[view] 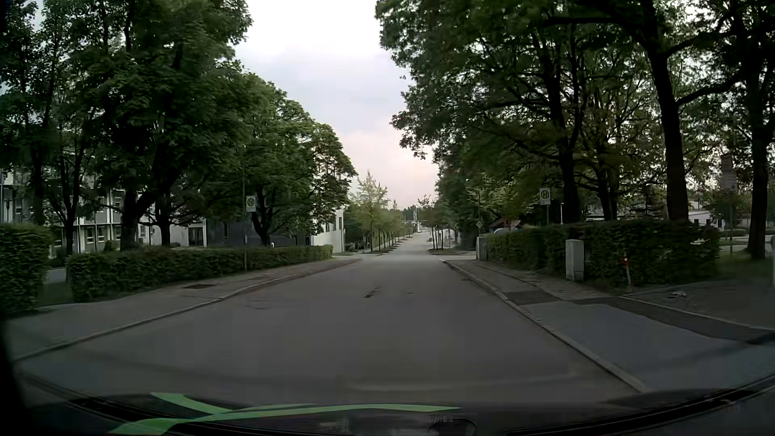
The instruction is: Follow the waypoints while adhering to traffic rules and regulations
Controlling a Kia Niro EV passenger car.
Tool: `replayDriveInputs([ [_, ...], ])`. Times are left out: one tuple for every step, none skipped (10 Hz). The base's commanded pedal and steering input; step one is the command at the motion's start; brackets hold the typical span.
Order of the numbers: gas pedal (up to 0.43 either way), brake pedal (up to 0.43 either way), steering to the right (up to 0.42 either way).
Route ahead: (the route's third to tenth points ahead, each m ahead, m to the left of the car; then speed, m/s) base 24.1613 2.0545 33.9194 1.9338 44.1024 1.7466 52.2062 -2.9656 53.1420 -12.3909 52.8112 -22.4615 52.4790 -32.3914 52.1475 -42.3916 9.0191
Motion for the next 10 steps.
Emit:
replayDriveInputs([
  [0.000, 0.122, -0.005],
  [0.000, 0.122, -0.005],
  [0.000, 0.122, -0.004],
  [0.000, 0.128, -0.004],
  [0.000, 0.146, -0.003],
  [0.000, 0.165, -0.003],
  [0.000, 0.183, -0.003],
  [0.000, 0.195, -0.003],
  [0.000, 0.201, -0.003],
  [0.000, 0.201, -0.003],
])
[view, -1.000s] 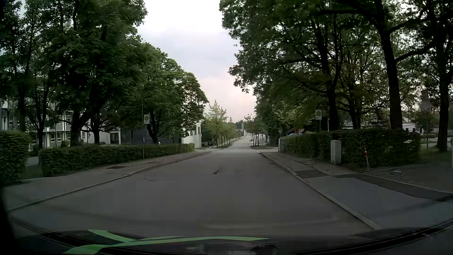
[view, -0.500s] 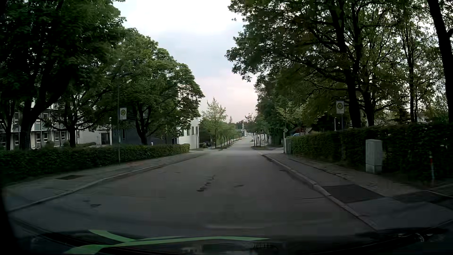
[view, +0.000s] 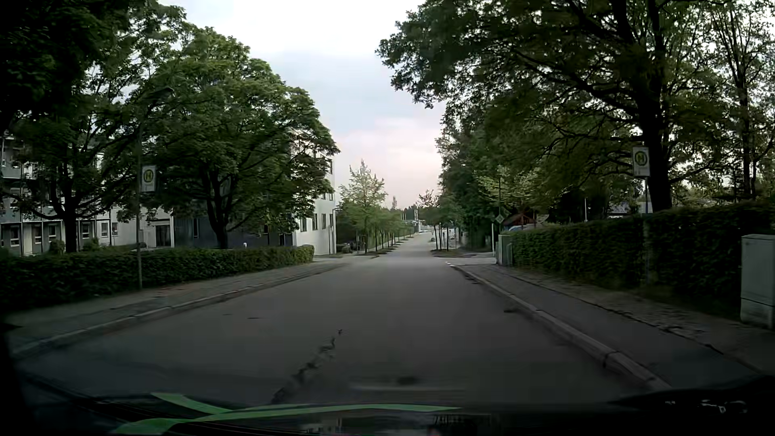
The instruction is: Follow the waypoints while adhering to traffic rules and regulations
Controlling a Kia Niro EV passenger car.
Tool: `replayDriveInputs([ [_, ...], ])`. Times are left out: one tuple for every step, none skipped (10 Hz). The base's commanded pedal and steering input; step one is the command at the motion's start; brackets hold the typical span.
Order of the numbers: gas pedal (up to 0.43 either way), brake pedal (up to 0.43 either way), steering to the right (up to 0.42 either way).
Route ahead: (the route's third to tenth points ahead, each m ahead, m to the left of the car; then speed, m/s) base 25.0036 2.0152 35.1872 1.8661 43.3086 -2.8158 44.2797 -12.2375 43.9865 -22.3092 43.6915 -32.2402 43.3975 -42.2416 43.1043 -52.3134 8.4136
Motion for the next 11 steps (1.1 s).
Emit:
replayDriveInputs([
  [0.000, 0.201, -0.003],
  [0.000, 0.207, -0.003],
  [0.000, 0.201, -0.003],
  [0.000, 0.201, -0.003],
  [0.000, 0.201, -0.003],
  [0.000, 0.195, -0.003],
  [0.000, 0.201, -0.002],
  [0.000, 0.201, -0.002],
  [0.000, 0.207, -0.002],
  [0.000, 0.207, -0.002],
  [0.000, 0.201, -0.002],
])
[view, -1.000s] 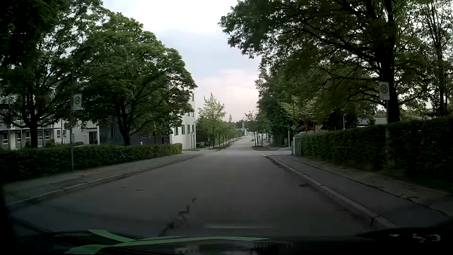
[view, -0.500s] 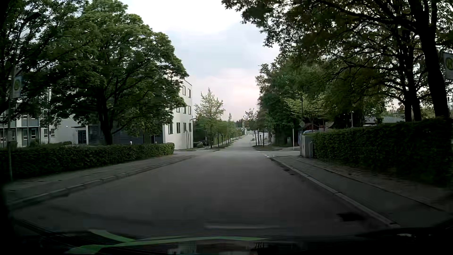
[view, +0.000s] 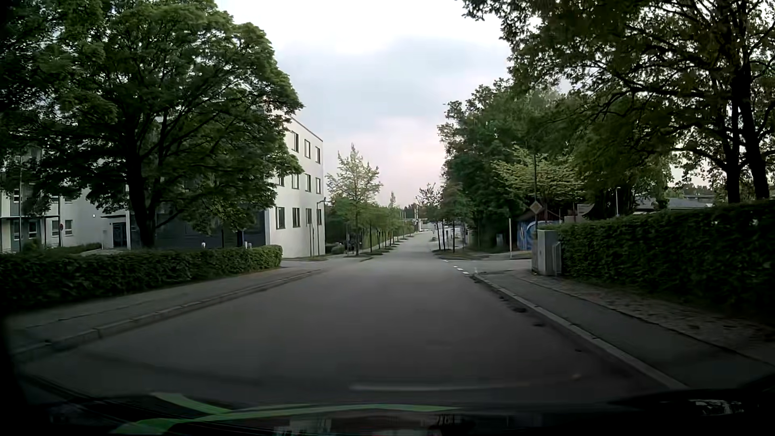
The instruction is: Follow the waypoints while adhering to traffic rules and regulations
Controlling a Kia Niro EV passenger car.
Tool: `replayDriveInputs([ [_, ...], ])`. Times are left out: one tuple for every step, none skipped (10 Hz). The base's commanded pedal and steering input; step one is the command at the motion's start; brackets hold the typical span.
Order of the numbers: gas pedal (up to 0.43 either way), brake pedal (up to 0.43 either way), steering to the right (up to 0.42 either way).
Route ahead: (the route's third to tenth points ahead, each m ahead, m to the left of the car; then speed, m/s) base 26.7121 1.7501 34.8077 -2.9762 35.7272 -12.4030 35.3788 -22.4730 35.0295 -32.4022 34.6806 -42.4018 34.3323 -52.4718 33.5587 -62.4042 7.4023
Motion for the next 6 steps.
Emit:
replayDriveInputs([
  [0.000, 0.201, -0.002],
  [0.000, 0.201, -0.002],
  [0.000, 0.201, -0.002],
  [0.000, 0.207, -0.002],
  [0.000, 0.201, -0.002],
  [0.000, 0.201, -0.002],
])
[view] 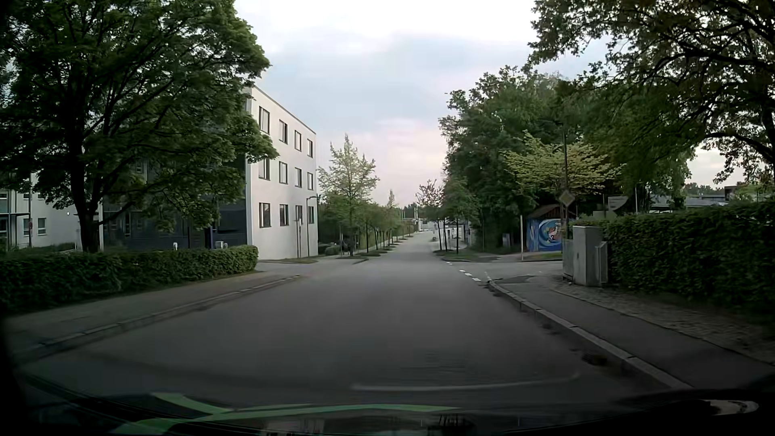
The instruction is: Follow the waypoints while adhering to traffic rules and regulations
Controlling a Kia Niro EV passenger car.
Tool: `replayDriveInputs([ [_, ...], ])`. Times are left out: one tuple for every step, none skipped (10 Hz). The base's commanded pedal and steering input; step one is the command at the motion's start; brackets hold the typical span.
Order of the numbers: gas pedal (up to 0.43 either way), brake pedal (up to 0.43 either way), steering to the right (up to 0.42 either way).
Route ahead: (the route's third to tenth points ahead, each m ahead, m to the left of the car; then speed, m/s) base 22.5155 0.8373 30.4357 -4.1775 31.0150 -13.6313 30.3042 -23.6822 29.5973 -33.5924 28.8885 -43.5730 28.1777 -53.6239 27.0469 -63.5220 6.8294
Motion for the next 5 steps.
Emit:
replayDriveInputs([
  [0.000, 0.201, -0.002],
  [0.000, 0.195, -0.002],
  [0.000, 0.195, -0.002],
  [0.000, 0.189, -0.001],
  [0.000, 0.159, -0.001],
])
